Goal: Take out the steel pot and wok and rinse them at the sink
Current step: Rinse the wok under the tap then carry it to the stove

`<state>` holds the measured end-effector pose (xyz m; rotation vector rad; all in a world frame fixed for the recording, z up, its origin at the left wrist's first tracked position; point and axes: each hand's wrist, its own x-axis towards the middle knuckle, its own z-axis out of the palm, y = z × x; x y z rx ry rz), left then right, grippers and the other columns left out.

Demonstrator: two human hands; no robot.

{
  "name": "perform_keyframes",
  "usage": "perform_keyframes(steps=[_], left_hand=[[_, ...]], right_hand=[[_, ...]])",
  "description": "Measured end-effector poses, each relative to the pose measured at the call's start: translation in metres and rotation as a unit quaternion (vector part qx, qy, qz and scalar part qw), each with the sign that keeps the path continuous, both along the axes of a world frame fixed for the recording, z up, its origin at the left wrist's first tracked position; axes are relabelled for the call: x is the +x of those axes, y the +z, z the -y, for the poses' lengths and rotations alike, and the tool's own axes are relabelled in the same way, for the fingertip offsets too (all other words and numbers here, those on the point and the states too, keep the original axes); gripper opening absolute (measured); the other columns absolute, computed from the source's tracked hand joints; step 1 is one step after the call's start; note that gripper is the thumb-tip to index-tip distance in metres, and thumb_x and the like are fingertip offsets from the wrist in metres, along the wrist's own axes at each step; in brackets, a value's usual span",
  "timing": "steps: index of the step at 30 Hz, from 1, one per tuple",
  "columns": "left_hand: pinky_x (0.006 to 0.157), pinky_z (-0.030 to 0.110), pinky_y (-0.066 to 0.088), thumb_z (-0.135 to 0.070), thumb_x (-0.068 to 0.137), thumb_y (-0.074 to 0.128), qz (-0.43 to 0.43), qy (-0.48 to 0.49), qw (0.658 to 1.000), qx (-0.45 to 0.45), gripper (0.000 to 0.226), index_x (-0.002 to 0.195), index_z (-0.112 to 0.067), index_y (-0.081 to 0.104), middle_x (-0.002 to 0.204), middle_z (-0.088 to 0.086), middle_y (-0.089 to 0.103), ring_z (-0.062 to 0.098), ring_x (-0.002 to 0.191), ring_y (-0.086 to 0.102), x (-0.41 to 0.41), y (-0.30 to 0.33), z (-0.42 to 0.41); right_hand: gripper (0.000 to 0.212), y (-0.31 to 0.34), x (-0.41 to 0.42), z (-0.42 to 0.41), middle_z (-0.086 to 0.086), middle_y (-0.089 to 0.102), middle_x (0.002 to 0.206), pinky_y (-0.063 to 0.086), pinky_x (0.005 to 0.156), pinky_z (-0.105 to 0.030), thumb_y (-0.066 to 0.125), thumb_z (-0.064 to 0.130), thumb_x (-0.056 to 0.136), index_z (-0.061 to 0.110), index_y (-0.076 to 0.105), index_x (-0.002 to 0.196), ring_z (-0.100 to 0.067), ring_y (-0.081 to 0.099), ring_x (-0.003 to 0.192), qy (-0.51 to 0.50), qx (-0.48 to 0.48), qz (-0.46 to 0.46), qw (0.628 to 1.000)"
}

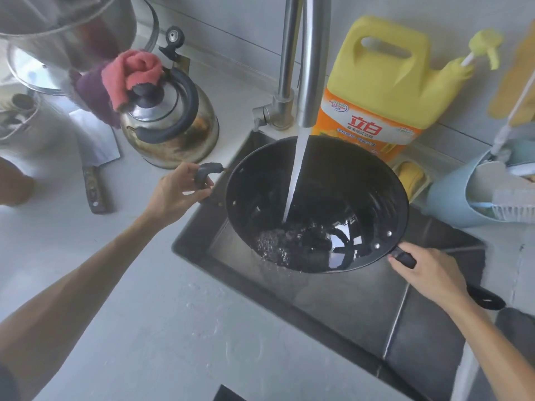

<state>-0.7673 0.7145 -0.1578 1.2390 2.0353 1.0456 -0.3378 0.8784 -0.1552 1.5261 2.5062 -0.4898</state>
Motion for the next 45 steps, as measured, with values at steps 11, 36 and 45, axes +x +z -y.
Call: perform_keyframes(steps=[11, 36, 45], left_hand=[[0.065, 0.008, 0.044, -0.021, 0.081, 0.071, -0.092, 0.004, 0.995, -0.037, 0.049, 0.080, -0.064, 0.047, 0.067, -0.045, 0.059, -0.022, 0.066, 0.056, -0.001, 0.014, 0.006], [0.080, 0.023, 0.055, -0.024, 0.093, 0.054, 0.389, 0.143, 0.897, -0.153, 0.023, 0.079, -0.009, 0.066, 0.072, -0.001, 0.066, 0.015, 0.074, 0.065, 0.014, -0.029, 0.017], [0.095, 0.035, 0.051, -0.016, 0.090, 0.057, 0.376, 0.143, 0.913, -0.065, 0.025, 0.081, -0.025, 0.077, 0.082, 0.001, 0.059, 0.008, 0.074, 0.060, 0.020, -0.025, 0.011]], right_hand=[[0.026, -0.003, 0.006, 0.011, -0.007, 0.065, 0.058, 0.031, 0.052, -0.026, 0.052, 0.032, 0.078, 0.011, 0.067, 0.072, -0.035, 0.062, 0.048, 0.040, 0.207, -0.077, 0.975], [0.028, -0.006, 0.010, 0.013, -0.006, 0.070, 0.075, 0.046, 0.045, -0.029, 0.049, 0.024, 0.089, 0.007, 0.072, 0.088, -0.029, 0.065, 0.056, 0.114, 0.268, -0.118, 0.950], [0.034, 0.000, 0.006, -0.016, 0.011, 0.060, 0.104, 0.046, 0.082, -0.030, 0.073, 0.017, 0.080, 0.024, 0.058, 0.110, -0.010, 0.058, 0.097, -0.007, -0.142, -0.070, 0.987]])
